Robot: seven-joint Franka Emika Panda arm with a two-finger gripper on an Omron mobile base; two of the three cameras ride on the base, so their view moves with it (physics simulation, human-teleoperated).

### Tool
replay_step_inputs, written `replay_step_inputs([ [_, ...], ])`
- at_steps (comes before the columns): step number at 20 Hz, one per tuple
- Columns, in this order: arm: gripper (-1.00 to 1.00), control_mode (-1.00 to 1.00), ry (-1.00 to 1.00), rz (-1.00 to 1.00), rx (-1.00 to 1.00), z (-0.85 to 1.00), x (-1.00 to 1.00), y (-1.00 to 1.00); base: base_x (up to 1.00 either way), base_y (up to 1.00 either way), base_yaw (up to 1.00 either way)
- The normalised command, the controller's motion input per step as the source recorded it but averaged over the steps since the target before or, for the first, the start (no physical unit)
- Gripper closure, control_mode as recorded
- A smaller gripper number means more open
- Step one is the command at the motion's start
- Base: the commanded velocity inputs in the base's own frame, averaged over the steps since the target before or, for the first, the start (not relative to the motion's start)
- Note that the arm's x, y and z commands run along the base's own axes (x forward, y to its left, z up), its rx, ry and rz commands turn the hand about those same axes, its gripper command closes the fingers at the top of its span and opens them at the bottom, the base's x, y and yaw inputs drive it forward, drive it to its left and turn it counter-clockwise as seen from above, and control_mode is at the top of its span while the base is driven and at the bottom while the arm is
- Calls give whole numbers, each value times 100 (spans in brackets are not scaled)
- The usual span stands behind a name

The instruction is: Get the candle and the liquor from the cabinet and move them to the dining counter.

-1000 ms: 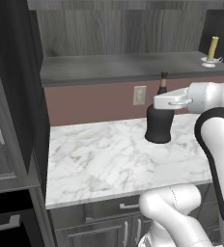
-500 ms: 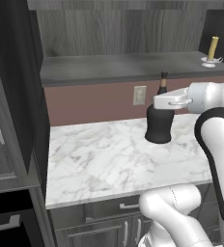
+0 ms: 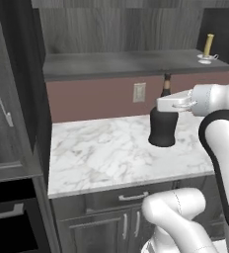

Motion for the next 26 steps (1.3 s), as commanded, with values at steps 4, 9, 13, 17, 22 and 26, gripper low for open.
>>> replay_step_inputs([
  [4,100,100,0,0,0,0,0,0,-62,0,0],
  [9,100,100,0,0,0,0,0,0,-67,0,0],
  [13,100,100,0,0,0,0,0,0,-79,0,0],
  [17,100,100,0,0,0,0,0,0,-72,2,-27],
  [22,100,100,0,0,0,0,0,0,-24,11,-81],
  [26,100,100,0,0,0,0,0,0,-16,6,-90],
])
